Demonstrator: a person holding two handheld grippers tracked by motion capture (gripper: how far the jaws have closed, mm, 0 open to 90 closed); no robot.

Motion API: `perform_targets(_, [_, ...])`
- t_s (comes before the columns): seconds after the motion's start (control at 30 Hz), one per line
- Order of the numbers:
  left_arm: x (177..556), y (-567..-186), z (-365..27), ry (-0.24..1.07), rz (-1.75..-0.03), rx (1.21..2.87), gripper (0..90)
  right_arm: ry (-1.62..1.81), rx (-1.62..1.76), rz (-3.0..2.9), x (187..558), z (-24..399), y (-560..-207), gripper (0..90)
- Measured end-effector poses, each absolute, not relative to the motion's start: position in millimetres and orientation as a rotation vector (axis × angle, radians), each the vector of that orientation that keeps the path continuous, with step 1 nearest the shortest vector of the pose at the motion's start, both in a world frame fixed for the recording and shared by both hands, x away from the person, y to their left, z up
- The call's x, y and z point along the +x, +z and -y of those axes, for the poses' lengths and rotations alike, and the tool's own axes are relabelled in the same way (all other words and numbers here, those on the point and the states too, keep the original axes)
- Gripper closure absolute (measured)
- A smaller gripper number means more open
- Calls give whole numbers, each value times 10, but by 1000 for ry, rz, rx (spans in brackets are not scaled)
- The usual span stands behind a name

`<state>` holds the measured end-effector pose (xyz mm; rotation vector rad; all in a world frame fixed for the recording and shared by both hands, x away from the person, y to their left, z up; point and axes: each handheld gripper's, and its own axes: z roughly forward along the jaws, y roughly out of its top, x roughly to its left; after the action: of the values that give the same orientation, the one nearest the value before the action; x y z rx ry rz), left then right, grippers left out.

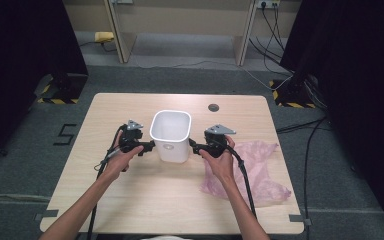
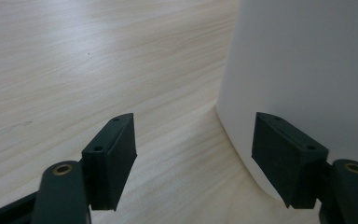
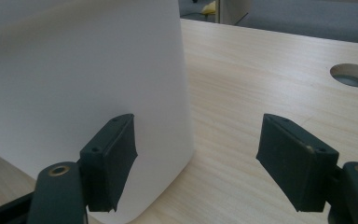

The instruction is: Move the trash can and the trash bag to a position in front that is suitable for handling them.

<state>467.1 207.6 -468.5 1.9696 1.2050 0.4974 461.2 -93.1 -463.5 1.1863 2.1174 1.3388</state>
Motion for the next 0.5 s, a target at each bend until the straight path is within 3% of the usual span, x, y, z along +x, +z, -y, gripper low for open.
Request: perform_targets(0.5, [4253,-4612,-2028,490,-1138,2002,315,1290,1118,-2145,4328,998,-4644,320])
